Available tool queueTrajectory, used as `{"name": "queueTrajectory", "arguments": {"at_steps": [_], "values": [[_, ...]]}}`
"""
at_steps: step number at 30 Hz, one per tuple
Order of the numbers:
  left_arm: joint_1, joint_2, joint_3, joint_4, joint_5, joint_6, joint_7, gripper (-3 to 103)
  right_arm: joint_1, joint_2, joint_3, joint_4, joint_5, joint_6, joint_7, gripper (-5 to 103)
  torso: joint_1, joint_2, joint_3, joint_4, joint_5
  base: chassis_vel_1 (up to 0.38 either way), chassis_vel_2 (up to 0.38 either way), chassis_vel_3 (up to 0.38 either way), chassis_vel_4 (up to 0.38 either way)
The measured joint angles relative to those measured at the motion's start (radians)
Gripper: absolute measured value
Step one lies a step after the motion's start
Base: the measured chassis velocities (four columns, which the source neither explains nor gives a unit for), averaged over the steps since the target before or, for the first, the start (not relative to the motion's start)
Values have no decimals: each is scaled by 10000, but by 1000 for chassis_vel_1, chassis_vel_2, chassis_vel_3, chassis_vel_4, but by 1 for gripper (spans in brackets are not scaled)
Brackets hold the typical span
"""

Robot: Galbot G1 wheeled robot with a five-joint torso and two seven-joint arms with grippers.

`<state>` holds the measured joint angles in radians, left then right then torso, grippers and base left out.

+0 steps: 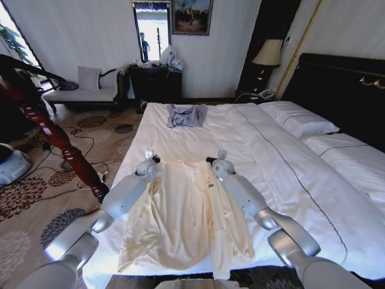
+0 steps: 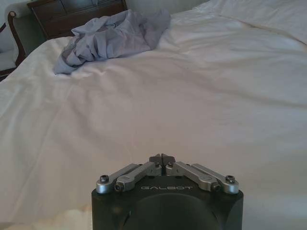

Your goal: Pick up the clothes from the bed and hang them on the clothes hanger.

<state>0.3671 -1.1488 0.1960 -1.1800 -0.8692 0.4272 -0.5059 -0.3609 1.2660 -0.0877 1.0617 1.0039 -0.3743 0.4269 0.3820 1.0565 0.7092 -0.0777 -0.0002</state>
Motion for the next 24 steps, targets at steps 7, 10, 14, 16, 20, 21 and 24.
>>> {"name": "queueTrajectory", "arguments": {"at_steps": [7, 10, 14, 16, 20, 21, 24], "values": [[489, 689, -184, -1292, -169, 100, -21, 31, -486, -543, -34, 908, 69, -41, -203, 12, 0, 0, -1, 0, 1, 0, 0, 0, 0], [914, 1299, -162, -2298, -295, 263, -117, 42, -906, -1185, -65, 1791, 243, -195, -140, 22, -1, 1, -3, -2, 3, 0, 0, 0, 0], [2260, 2678, -664, -3964, -524, 432, -471, 64, -1932, -2578, 154, 3770, 641, -454, -9, 44, -4, 2, -4, 0, 2, 0, 0, 0, 0], [2694, 3048, -929, -4321, -538, 597, -612, 74, -2234, -2883, 347, 4331, 740, -575, 12, 55, -4, 3, -3, 3, -1, 0, 0, 0, 0], [3348, 3567, -1318, -4798, -415, 786, -642, 85, -2724, -3215, 632, 5138, 720, -770, 168, 66, -4, 2, -3, 1, 1, 0, 0, 0, 0], [3576, 3742, -1457, -5003, -400, 808, -636, 90, -2921, -3320, 758, 5437, 689, -787, 206, 71, -4, 2, -3, 2, 1, 0, 0, 0, 0], [4172, 4180, -1836, -5750, -321, 647, -628, 98, -3607, -3647, 1220, 6323, 431, -724, 224, 82, -3, 2, -3, 2, 0, 0, 0, 0, 0]]}}
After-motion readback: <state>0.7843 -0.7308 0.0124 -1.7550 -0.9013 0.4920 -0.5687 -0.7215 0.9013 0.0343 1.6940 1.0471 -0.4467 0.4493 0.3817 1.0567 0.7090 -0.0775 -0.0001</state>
